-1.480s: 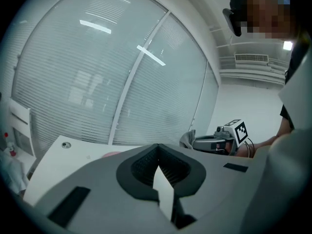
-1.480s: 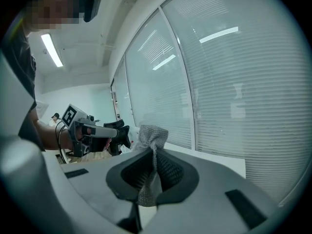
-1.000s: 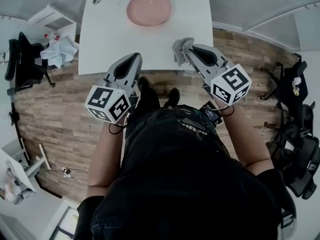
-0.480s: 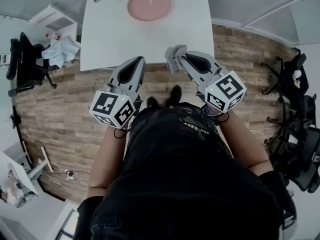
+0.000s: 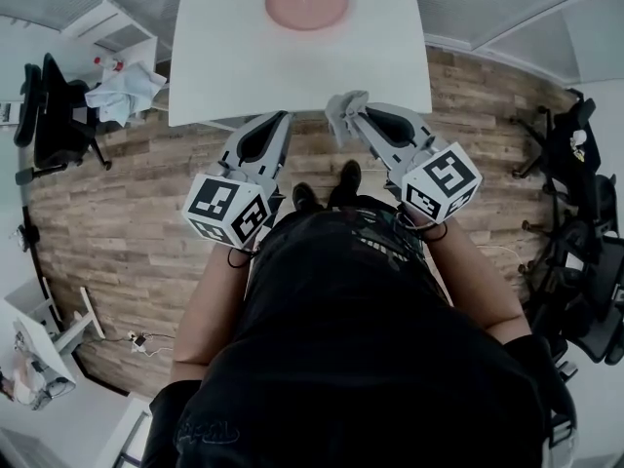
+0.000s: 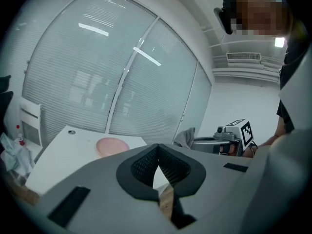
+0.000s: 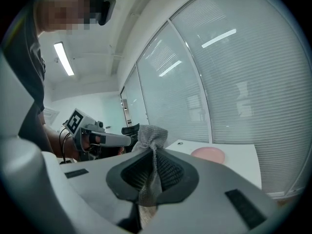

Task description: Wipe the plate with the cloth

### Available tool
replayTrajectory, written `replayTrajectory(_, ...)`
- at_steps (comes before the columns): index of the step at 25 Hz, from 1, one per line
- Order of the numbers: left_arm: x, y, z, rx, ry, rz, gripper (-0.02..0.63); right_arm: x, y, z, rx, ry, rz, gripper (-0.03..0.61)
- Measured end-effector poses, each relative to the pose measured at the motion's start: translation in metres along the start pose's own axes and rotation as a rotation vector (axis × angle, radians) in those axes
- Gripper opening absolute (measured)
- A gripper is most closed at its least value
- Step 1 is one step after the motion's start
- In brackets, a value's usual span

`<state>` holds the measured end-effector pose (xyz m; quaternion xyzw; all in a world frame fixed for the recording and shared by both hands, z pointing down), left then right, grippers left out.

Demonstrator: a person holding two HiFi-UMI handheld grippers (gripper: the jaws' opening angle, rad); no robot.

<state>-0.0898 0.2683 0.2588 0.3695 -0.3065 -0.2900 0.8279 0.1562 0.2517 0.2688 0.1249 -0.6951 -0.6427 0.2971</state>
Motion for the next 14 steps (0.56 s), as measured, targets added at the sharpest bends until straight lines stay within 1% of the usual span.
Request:
replayTrajectory(7, -0.024, 0.006, 0.004, 0.011, 0.036, -0.002, 0.015, 0.003, -0.003, 0.036, -0.002, 0.028, -0.015, 0.037)
replayTrajectory(14, -0.045, 0.002, 0.014, 0.025, 0.063, -0.001, 0.015, 0.014, -0.006, 0.066, 0.007, 0.045, -0.023, 0.037)
Point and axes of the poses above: the fingertips, and each gripper's own axes: x forward along the fingers, z to its left, y out of its underside, the point moved 10 cm from there along -x, backward along the fingers, and after that the axes turned 14 degrees about -x, right-handed, at the moved point
